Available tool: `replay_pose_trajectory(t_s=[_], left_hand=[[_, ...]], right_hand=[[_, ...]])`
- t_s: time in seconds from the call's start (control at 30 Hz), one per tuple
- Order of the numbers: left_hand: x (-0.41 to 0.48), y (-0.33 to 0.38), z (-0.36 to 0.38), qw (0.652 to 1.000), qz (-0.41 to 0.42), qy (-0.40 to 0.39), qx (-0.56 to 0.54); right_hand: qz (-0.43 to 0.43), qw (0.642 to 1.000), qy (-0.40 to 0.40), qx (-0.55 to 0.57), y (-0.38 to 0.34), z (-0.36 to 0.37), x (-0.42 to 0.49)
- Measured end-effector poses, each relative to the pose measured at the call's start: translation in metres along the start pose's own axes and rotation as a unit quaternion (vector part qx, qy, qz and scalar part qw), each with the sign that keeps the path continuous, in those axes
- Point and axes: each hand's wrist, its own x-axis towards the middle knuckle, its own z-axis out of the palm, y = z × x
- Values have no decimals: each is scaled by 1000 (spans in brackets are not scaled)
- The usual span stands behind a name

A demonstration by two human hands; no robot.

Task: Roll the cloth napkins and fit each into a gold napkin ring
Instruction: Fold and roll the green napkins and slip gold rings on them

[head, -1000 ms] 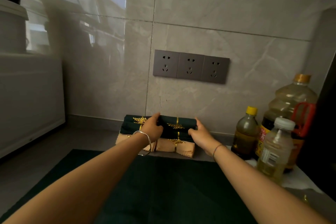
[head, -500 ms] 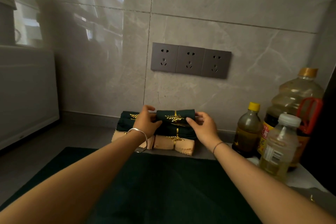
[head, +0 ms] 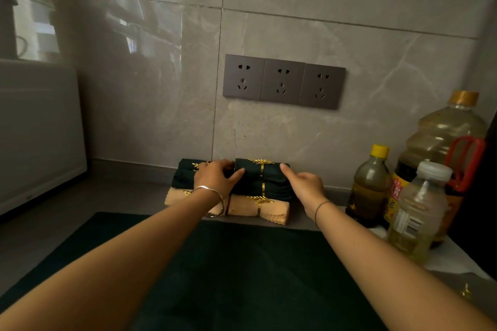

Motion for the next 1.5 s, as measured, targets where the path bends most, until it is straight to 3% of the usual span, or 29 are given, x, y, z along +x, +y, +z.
replay_pose_trajectory(t_s=[0.23,0.4,0.5,0.63,0.73,0.87,0.93,1.17,1.33,1.43,1.5], left_hand=[[-47,8,-15,998,-6,20,-65],[-120,10,-43,981,-40,-172,-79],[-176,15,-74,957,-48,-284,3],[-255,22,-96,918,44,-355,168],[-308,30,-110,897,98,-376,212],[-366,35,-114,854,159,-412,277],[-384,40,-119,844,170,-424,283],[-417,54,-147,881,181,-376,222],[-440,66,-154,866,214,-379,244],[-451,65,-154,861,234,-372,258],[-452,64,-157,874,234,-356,232]], right_hand=[[-12,1000,-23,-3,-4,-25,-44],[-50,989,-111,-85,-3,-53,-120],[-51,970,-183,-152,6,-75,-180],[-53,917,-305,-252,10,-111,-256],[-80,876,-364,-305,3,-135,-308],[-153,752,-445,-462,5,-152,-349],[-175,715,-456,-500,12,-159,-365],[-176,754,-429,-466,7,-191,-429],[-217,709,-412,-530,11,-190,-448],[-216,729,-392,-518,11,-190,-451],[-225,747,-387,-492,8,-190,-451]])
